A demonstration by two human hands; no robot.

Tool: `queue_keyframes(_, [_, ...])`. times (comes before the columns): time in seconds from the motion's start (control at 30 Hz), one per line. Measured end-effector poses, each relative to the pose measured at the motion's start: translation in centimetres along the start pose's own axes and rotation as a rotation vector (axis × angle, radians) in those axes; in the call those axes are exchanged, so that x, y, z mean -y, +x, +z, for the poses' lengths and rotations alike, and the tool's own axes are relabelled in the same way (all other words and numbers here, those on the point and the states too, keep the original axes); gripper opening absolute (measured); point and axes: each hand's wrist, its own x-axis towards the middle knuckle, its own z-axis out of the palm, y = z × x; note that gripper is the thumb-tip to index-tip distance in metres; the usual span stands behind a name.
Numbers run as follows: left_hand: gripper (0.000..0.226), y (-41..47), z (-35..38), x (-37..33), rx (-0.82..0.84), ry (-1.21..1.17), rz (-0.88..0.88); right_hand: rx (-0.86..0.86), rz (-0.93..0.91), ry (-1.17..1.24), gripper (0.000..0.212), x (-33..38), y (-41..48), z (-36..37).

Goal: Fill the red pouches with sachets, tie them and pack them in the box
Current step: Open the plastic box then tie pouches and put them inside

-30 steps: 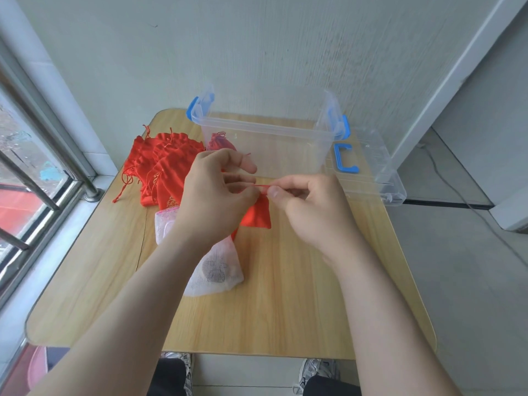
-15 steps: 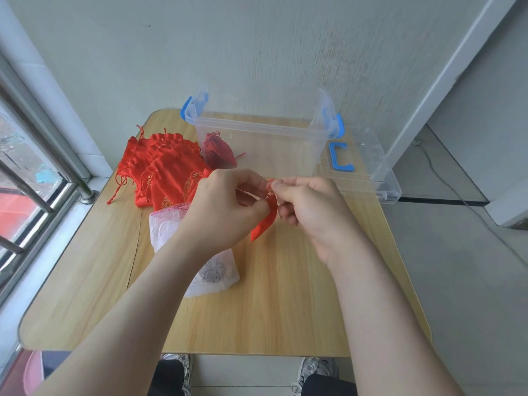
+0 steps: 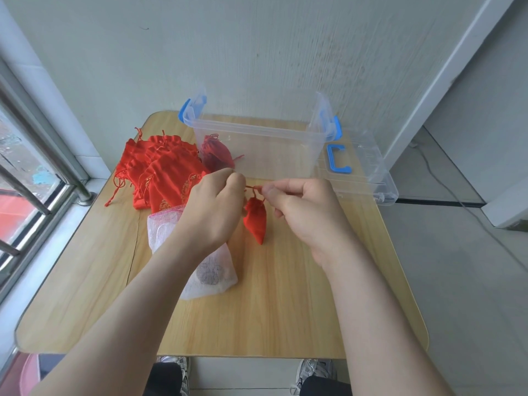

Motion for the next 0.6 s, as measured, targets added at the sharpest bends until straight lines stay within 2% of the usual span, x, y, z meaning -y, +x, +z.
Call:
queue_keyframes(0.2, [0.026,0.5,-0.3,0.8,-0.114,0.082,-0.054,-0.133,-0.083,-0.360,0.019,-0.8,0.0,0.2])
queue_keyframes(0.33, [0.033,1.0,-0.3,1.5,-0.097,0.118,-0.043,-0.218,-0.092,-0.495,0.019,-1.0,0.2,0.2])
queue_keyframes(0.47, [0.040,0.9,-0.3,1.8,-0.056,0.174,-0.066,-0.170,-0.030,-0.508,0.021,-1.1,0.2,0.4])
queue_keyframes(0.6, [0.031,0.8,-0.3,1.5,-0.098,0.205,-0.067,-0.071,0.041,-0.409,0.035,-0.8,-0.2,0.4])
